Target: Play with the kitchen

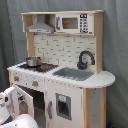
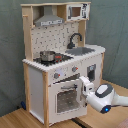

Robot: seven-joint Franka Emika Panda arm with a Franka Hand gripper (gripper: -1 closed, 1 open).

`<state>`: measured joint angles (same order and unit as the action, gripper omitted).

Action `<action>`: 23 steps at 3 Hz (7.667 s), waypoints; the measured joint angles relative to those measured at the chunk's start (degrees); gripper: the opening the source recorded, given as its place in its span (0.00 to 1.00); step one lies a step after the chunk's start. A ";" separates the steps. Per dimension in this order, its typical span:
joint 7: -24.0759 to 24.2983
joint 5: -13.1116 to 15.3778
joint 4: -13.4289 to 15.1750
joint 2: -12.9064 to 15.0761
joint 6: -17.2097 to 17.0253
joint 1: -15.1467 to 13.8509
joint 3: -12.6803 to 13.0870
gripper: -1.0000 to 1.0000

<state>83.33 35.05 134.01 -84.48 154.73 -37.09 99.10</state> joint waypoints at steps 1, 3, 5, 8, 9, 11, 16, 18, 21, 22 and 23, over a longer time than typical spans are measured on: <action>-0.05 -1.96 -1.03 0.45 -4.68 2.60 1.04 0.00; -2.79 -6.00 -4.77 1.08 -14.10 4.05 2.54 0.00; -2.93 -6.77 -5.61 1.08 -19.30 6.35 2.66 1.00; -17.71 -6.91 -11.06 1.76 -26.26 10.75 -2.96 1.00; -24.08 -7.12 -11.63 1.94 -26.28 10.89 -4.94 1.00; -36.76 -8.18 -12.04 3.21 -26.28 10.96 -8.64 1.00; -65.10 -10.16 -11.28 8.40 -26.63 13.75 -18.97 1.00; -76.94 -12.15 -9.98 10.76 -28.85 17.02 -23.02 1.00; -92.89 -16.55 -6.32 13.74 -34.14 23.07 -28.16 1.00; -98.80 -18.80 -4.59 14.75 -36.09 25.26 -30.04 1.00; -104.25 -21.24 -2.78 15.65 -37.64 26.93 -31.58 1.00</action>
<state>-20.92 13.81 131.23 -68.83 117.09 -10.16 67.51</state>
